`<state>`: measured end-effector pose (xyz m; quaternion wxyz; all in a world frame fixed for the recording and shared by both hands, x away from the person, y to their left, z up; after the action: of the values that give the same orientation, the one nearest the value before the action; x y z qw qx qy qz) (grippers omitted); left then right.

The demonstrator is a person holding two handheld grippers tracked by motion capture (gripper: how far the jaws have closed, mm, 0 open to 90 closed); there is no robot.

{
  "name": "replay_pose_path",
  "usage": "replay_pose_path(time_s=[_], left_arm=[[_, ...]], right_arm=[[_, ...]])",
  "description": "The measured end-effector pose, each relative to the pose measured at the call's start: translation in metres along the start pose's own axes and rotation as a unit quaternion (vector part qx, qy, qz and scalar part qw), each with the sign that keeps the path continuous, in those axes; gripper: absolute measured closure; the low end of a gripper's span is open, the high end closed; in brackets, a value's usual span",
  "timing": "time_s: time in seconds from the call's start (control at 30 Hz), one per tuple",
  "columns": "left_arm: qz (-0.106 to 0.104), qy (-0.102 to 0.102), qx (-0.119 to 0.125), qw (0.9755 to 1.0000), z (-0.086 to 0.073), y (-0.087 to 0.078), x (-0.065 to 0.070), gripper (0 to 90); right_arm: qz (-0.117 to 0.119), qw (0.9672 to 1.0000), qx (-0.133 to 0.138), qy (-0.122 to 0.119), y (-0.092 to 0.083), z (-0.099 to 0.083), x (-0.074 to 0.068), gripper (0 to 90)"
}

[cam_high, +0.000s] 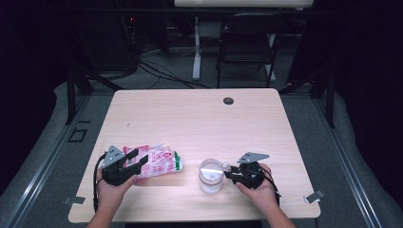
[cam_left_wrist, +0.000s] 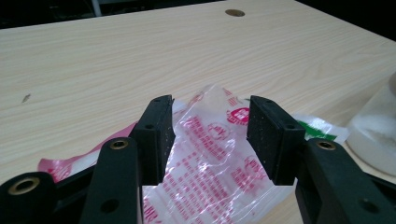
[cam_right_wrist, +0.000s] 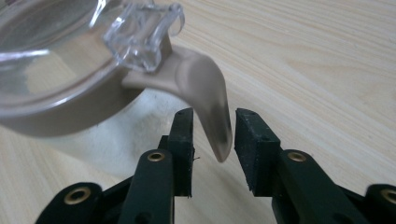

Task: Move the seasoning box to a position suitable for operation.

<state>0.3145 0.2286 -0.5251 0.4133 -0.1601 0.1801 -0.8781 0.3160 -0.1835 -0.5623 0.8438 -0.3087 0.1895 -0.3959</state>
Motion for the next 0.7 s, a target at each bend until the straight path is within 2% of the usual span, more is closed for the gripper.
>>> replay_pose_path(time_s=[0.17,0.2,0.23,0.3,0.33,0.37,0.4,0.5,0.6,0.7], left_arm=[[0.001,-0.003,0.001,1.0,0.007,0.008,0.004,49.2],[0.001,-0.005,0.0,1.0,0.008,0.009,0.005,49.1],[-0.001,-0.005,-0.001,1.0,0.009,0.011,0.005,49.1],[-0.008,-0.011,0.002,0.9999,0.012,0.013,0.008,49.0],[-0.022,-0.016,0.002,0.9996,0.016,0.013,0.011,50.7],[-0.022,-0.016,0.002,0.9996,0.016,0.013,0.011,52.1],[-0.034,-0.018,0.0,0.9993,0.02,0.013,0.014,52.1],[-0.055,-0.015,0.001,0.9984,0.03,0.013,0.022,53.9],[-0.094,-0.019,0.002,0.9954,0.045,0.016,0.033,53.7],[-0.118,-0.017,-0.004,0.9929,0.055,0.024,0.045,52.2]], right_arm=[[-0.017,0.9997,0.01,-0.015,-0.015,-0.006,-0.004,62.1],[-0.022,0.9995,0.017,-0.014,-0.023,-0.008,-0.005,61.0],[-0.022,0.9995,0.017,-0.014,-0.023,-0.008,-0.005,61.0],[-0.026,0.9992,0.031,-0.002,-0.033,-0.008,-0.006,58.8],[-0.016,0.9991,0.039,0.009,-0.041,-0.007,-0.006,55.7],[-0.016,0.9991,0.039,0.009,-0.041,-0.007,-0.006,55.7],[-0.013,0.999,0.041,0.011,-0.043,-0.006,-0.006,56.6],[-0.027,0.999,0.034,-0.004,-0.052,0.002,-0.009,57.3],[-0.038,0.9986,0.037,-0.005,-0.058,0.016,-0.011,58.6],[-0.037,0.9985,0.039,-0.01,-0.063,0.029,-0.014,62.2]])
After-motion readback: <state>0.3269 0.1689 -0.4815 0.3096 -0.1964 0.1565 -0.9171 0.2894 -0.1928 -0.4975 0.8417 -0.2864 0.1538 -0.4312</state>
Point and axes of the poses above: each handheld gripper's, and its own axes: y roughly forward along the jaws, z roughly out of its top, x roughly to its right, the point moved 1 cm from there along y, roughly forward along the jaws, and after that the axes turned 6 degrees about -z, right-handed, at the moved point
